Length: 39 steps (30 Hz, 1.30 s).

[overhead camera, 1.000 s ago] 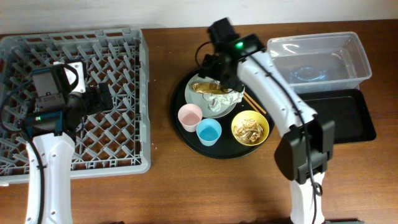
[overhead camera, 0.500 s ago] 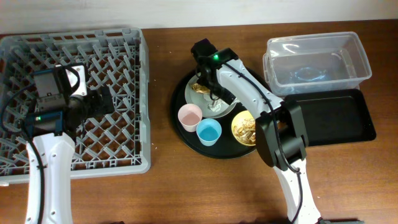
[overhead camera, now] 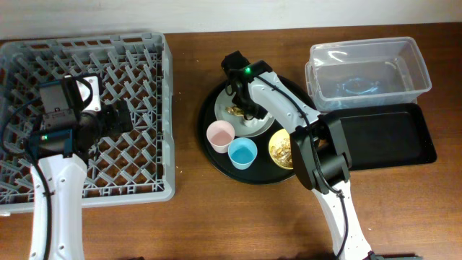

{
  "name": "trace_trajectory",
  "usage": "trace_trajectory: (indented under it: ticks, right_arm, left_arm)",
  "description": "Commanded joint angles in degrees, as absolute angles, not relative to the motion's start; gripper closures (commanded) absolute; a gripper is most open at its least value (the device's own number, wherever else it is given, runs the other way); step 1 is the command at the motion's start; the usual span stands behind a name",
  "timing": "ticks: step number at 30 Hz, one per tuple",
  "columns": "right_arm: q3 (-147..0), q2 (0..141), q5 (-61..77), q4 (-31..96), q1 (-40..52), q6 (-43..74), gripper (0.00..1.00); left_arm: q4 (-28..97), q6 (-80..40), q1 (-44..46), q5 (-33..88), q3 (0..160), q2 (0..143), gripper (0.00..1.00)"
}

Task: Sort waste into correct bins and load items into the dishwasher rack
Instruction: 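Reach the right gripper to the white plate and grasp the tissue and fish scraps, then carry the scraps with the right gripper and drop them into the clear bin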

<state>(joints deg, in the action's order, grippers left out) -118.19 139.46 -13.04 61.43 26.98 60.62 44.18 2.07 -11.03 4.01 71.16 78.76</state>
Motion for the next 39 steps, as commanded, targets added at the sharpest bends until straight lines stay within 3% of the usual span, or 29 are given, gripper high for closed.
trace_trajectory:
  ticks: [1, 6, 11, 19, 28, 39]
  right_arm:
    - [-118.3, 140.2, -12.0, 61.7, 27.1, 53.9, 0.96]
    - [-122.2, 138.2, -5.3, 63.3, 26.5, 39.3, 0.96]
    - [-135.6, 131.7, -2.3, 73.7, 23.9, 33.8, 0.96]
    - [-145.8, 126.8, -2.1, 84.9, 7.7, 30.6, 0.96]
    - [-145.2, 128.1, -2.1, 79.2, -5.5, 26.5, 0.96]
    - [-144.3, 137.6, -3.3, 76.3, -6.0, 25.7, 0.96]
  left_arm:
    - [44.2, 1.3, -11.2, 3.6, 72.1, 78.8, 0.00]
    - [44.2, 1.3, -11.2, 3.6, 72.1, 78.8, 0.00]
    - [44.2, 1.3, -11.2, 3.6, 72.1, 78.8, 0.00]
    - [44.2, 1.3, -11.2, 3.6, 72.1, 78.8, 0.00]
    - [44.2, 1.3, -11.2, 3.6, 72.1, 78.8, 0.00]
    - [44.2, 1.3, -11.2, 3.6, 72.1, 78.8, 0.00]
